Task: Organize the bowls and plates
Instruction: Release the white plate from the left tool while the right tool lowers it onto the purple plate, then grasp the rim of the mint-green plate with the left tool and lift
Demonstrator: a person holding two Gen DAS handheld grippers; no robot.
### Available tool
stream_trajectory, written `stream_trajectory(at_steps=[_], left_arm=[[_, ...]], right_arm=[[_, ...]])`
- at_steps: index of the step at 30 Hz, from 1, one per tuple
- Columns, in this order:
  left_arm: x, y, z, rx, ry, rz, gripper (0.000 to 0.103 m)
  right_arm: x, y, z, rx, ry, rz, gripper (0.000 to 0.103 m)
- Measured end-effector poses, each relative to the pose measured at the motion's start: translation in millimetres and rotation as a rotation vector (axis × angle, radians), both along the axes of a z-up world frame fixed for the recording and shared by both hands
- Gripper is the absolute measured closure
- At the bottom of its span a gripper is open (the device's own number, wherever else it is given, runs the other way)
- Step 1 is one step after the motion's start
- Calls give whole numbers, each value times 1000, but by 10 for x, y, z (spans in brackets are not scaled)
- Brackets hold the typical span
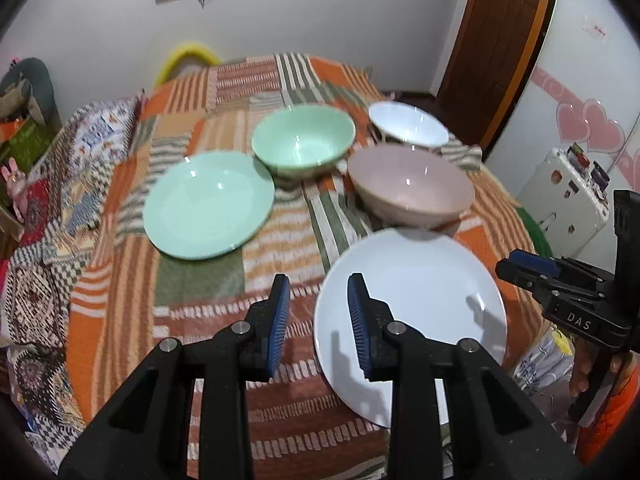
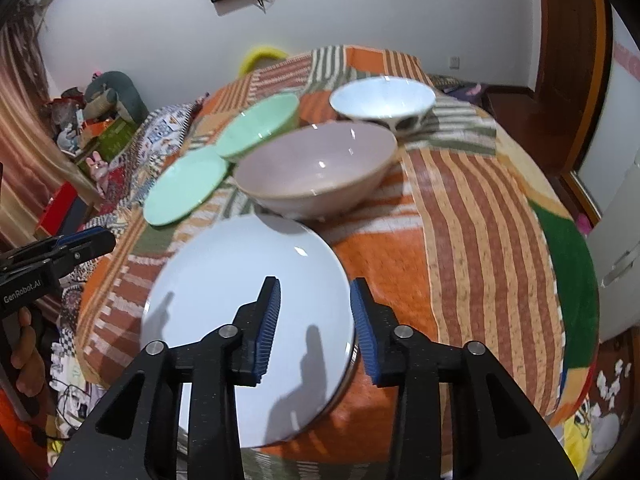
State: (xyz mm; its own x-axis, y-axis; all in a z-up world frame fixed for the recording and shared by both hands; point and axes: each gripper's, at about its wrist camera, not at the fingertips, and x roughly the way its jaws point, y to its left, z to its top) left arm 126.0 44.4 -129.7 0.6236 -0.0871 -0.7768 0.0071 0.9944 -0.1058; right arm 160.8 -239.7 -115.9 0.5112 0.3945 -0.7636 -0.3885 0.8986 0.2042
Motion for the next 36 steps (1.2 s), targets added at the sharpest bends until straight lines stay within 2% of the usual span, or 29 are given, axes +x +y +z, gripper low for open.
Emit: stream_trajectory(at_steps=[3, 7, 12, 15, 20, 27, 36], left_arm=[[-34, 62, 105, 36, -49, 18, 62], [-41, 250, 186, 72, -84, 56, 60], [-26, 569, 243, 57, -95, 117, 54], [-22, 761, 257, 58, -102, 154, 49], [59, 1049, 187, 49, -74, 198, 48], [312, 1484, -110, -13, 18, 254, 47], [746, 1875, -465, -21, 77, 277, 47]], right_arm=[[15, 75, 107, 10, -31, 19, 64], [11, 218, 182, 27, -51, 57, 62], [45, 422, 213, 29, -63, 99, 61], [100, 558, 217, 31, -67, 115, 55], [209, 841, 214, 19, -68, 154, 53], [417, 1264, 166, -7, -51, 208, 52], [848, 1710, -54, -15, 33, 211, 52]])
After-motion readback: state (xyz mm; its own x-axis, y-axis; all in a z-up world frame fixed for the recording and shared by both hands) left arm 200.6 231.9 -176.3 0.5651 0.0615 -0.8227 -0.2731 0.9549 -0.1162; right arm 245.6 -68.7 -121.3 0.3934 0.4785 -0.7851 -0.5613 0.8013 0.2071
